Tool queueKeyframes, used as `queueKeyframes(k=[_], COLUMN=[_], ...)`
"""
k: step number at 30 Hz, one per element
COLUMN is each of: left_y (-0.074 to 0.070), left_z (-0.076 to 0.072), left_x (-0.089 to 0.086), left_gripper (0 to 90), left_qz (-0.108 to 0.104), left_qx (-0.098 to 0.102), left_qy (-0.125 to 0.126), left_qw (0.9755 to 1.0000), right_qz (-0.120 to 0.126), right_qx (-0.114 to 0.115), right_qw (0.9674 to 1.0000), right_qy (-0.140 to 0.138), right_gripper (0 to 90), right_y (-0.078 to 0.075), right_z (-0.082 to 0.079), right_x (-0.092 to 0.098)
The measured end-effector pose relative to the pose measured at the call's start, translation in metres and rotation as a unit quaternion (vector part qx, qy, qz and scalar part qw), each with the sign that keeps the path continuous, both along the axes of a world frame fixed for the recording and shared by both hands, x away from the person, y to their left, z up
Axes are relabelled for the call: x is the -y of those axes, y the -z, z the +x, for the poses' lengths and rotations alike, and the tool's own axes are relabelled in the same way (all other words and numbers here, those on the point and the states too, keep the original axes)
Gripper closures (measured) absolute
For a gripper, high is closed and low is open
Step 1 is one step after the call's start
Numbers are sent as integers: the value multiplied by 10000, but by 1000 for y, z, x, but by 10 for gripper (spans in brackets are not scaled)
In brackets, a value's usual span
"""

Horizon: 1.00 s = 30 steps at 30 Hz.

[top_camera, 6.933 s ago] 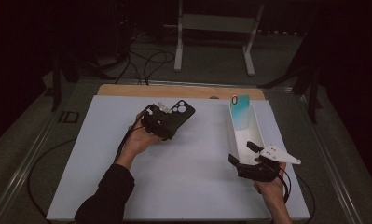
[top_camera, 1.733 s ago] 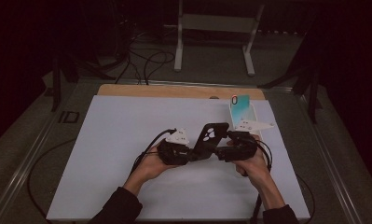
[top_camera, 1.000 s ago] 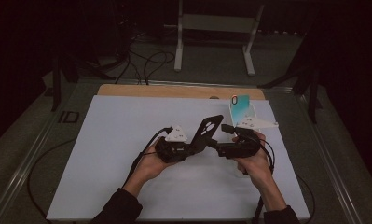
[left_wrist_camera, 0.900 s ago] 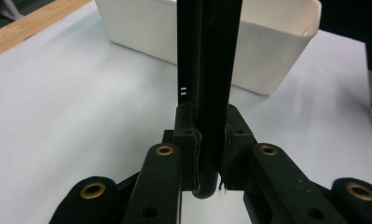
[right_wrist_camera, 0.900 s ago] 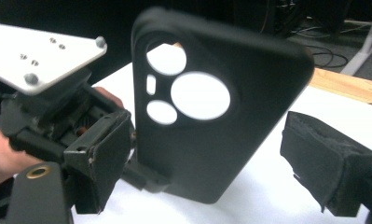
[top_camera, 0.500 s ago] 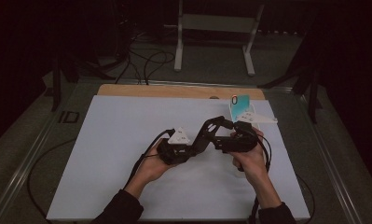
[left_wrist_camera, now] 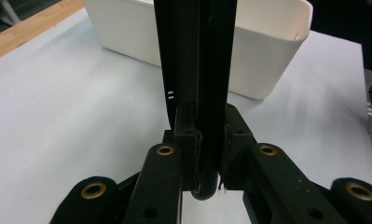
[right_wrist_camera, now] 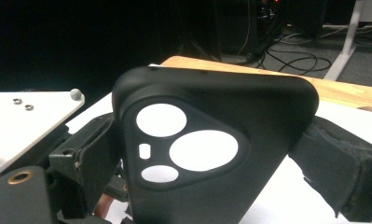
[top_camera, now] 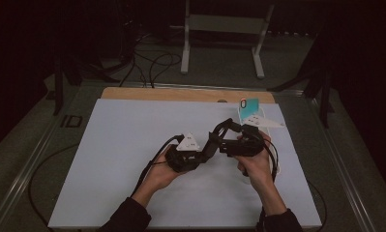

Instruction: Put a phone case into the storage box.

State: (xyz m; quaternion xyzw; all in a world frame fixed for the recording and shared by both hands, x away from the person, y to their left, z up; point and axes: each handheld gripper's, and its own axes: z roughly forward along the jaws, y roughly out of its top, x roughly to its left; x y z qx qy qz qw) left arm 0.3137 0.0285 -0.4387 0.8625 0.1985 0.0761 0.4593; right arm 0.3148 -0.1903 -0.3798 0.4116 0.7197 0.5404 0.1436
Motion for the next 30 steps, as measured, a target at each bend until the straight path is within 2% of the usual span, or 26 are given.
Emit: queueKeyframes(k=[5,8,12,18,22,28,30], left_y=[-1,0,0,0,-1,-1,0], left_z=[0,0,0,0,0,-1,0], left_x=[-1,-1,-2,-2,-3,-4,-4], left_gripper=[808,809,809,810,810,810,810], left_qz=[-124,-131,-193,-256,-305,-368,-351], left_qx=[5,21,48,-8,7,-13,-22], left_qy=[-14,-14,-27,27,14,59,63], left_qw=[9999,9999,9998,9997,9995,9993,9994], right_qz=[150,183,301,312,383,580,551], right_qx=[-40,-43,-100,-87,-33,-103,-101], right_qw=[9999,9998,9995,9995,9993,9982,9984], right_qy=[65,78,21,28,11,-62,-43], right_gripper=[104,104,104,101,100,97,103], right_y=[2,4,6,7,7,10,9], right_z=[1,2,3,3,3,6,5], right_x=[2,2,3,3,4,6,6])
